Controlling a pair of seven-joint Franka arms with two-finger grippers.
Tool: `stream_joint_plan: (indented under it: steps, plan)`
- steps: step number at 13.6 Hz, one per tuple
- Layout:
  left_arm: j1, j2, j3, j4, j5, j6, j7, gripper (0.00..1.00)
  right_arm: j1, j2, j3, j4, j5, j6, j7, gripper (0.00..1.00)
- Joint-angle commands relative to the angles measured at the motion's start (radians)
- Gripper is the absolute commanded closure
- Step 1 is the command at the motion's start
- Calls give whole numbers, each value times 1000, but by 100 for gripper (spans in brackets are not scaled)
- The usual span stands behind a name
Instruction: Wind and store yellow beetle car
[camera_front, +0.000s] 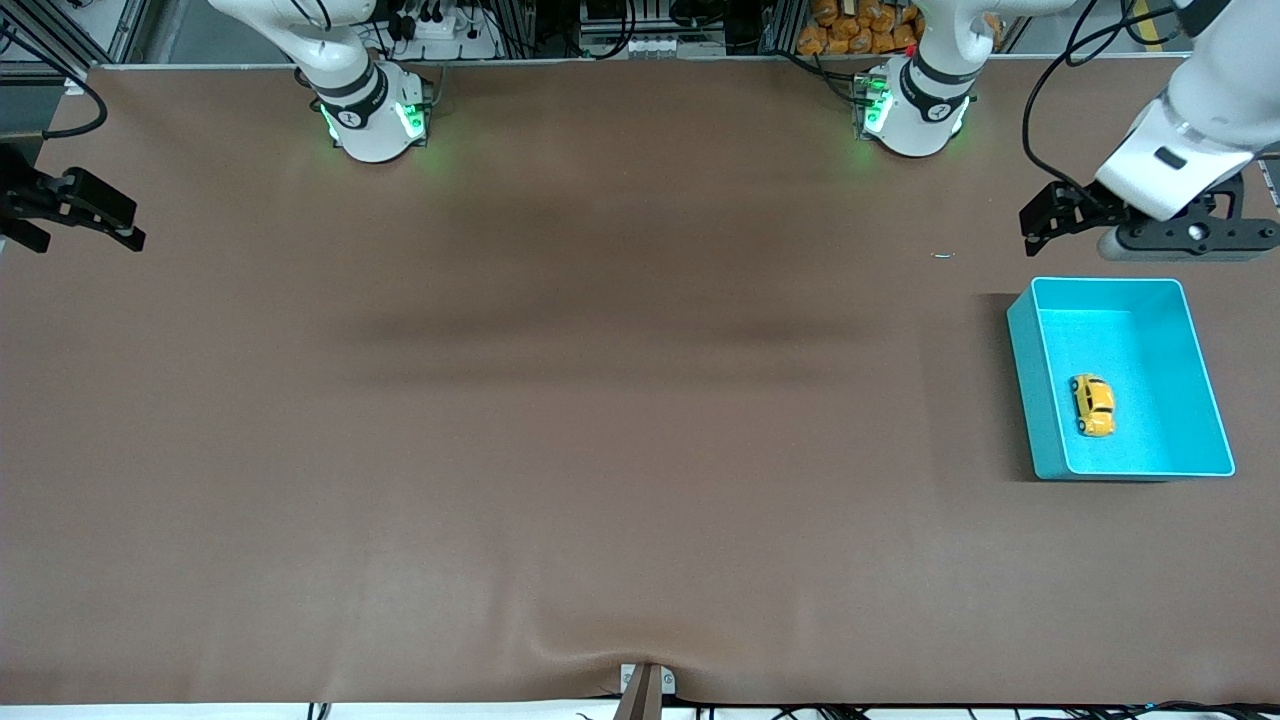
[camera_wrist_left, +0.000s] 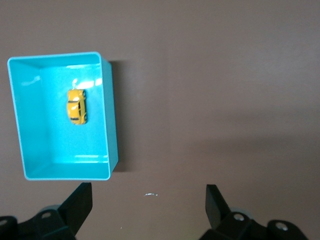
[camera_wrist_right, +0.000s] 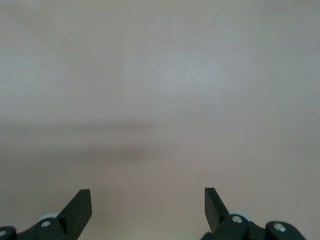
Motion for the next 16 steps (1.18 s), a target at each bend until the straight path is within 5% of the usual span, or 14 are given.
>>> stream_joint_plan:
  steps: [1, 4, 16]
  plan:
    - [-1, 64, 10, 109, -30, -25, 29, 0, 7, -22, -8, -17, 6, 9, -10, 0]
    - [4, 141, 15, 215, -37, -39, 12, 0, 2, -22, -14, -17, 33, 12, -18, 0]
    - [22, 134, -11, 194, -41, -77, -17, 0, -1, -25, -17, -37, 32, 26, -31, 0]
